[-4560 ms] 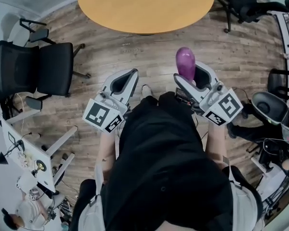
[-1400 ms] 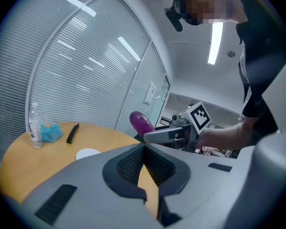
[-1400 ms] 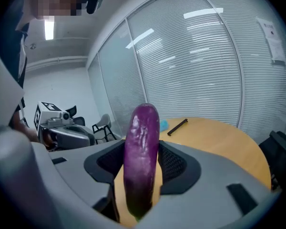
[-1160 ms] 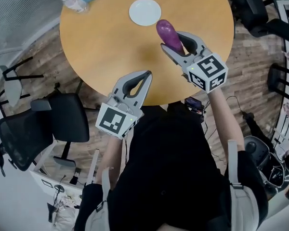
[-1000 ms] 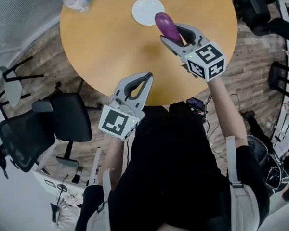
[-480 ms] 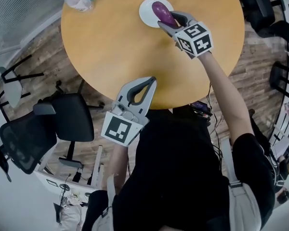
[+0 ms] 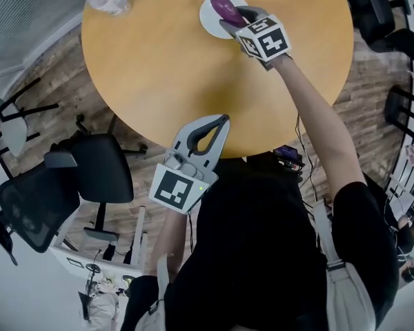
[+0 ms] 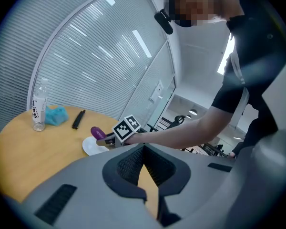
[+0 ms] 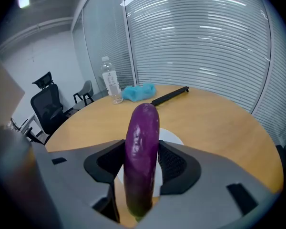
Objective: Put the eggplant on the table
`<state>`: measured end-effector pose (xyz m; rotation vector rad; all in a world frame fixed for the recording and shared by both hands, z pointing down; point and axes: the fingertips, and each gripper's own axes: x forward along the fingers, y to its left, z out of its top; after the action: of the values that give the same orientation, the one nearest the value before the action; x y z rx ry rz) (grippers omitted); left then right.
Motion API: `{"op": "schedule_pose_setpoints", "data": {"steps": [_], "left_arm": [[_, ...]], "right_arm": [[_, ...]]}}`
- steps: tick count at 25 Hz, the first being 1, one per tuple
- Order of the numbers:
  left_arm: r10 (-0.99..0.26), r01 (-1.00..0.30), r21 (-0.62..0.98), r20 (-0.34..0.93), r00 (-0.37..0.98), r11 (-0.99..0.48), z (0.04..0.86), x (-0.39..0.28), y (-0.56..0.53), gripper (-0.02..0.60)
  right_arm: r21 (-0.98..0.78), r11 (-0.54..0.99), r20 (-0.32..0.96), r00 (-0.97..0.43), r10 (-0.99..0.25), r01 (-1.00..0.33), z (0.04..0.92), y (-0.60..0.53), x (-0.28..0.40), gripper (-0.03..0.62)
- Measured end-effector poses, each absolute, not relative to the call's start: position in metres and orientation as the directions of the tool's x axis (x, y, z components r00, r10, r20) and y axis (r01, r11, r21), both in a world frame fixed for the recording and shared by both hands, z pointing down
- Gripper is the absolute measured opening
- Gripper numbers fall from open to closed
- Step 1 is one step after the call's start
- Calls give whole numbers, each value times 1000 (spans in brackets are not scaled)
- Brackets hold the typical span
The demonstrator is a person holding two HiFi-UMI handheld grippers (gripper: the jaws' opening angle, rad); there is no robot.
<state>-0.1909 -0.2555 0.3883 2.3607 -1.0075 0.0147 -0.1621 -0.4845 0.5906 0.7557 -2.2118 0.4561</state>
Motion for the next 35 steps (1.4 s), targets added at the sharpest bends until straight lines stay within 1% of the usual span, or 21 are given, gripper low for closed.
{"op": "schedule_pose_setpoints", "data": {"steps": [11,20,27,35], "left_arm": [[-652,-673,497,249,716,-548,399,-193,-259,8],[-652,-675,503,257,713,-540,400,-196,-258,8],[-652,-675,493,254,715,-548,398,-193,-253,8],[-664,-684,476,245,706,-552,388,-193,-249,8]], "right_arm": [[-25,759,805,-463,-370,-650,625,-496,-157,218],[1,742,841,-401,-363,-671,633,-500,-149,218],[31,751,837,-394,-380,-660,625,-499,-146,218],[30,784,810,-444,-382,-620,603,-490,-155,218]]}}
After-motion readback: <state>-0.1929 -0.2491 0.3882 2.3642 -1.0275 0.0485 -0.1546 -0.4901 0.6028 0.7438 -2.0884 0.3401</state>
